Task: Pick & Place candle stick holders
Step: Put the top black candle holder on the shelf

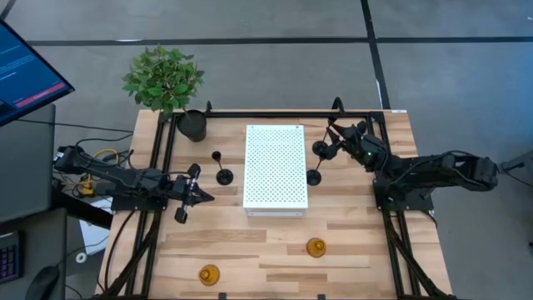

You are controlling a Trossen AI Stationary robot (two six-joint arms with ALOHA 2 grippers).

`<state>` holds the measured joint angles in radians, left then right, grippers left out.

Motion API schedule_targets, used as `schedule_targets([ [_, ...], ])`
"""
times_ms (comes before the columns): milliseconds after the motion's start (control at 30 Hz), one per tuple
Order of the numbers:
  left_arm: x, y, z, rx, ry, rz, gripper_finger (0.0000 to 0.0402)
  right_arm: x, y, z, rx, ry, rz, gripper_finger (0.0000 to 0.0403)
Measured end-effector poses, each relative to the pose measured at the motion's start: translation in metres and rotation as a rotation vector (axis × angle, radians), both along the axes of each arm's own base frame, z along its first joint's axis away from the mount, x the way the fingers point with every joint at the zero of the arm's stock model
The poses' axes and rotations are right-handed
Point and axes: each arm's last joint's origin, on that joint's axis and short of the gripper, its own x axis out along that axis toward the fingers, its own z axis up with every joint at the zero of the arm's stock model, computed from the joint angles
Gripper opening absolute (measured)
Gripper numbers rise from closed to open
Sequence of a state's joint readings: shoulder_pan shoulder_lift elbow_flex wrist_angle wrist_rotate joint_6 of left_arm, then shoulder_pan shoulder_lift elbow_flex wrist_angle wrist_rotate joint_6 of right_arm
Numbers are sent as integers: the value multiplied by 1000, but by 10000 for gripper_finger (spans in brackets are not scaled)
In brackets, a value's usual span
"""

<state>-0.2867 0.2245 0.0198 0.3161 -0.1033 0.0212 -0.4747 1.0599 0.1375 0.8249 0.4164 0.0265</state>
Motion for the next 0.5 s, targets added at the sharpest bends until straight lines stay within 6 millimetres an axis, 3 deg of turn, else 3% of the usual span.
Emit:
schedule_targets([
  [333,0,0,0,0,0,0,10,0,0,0,0,2,2,11],
  [500,0,0,0,0,0,0,10,0,1,0,1,1,4,10],
])
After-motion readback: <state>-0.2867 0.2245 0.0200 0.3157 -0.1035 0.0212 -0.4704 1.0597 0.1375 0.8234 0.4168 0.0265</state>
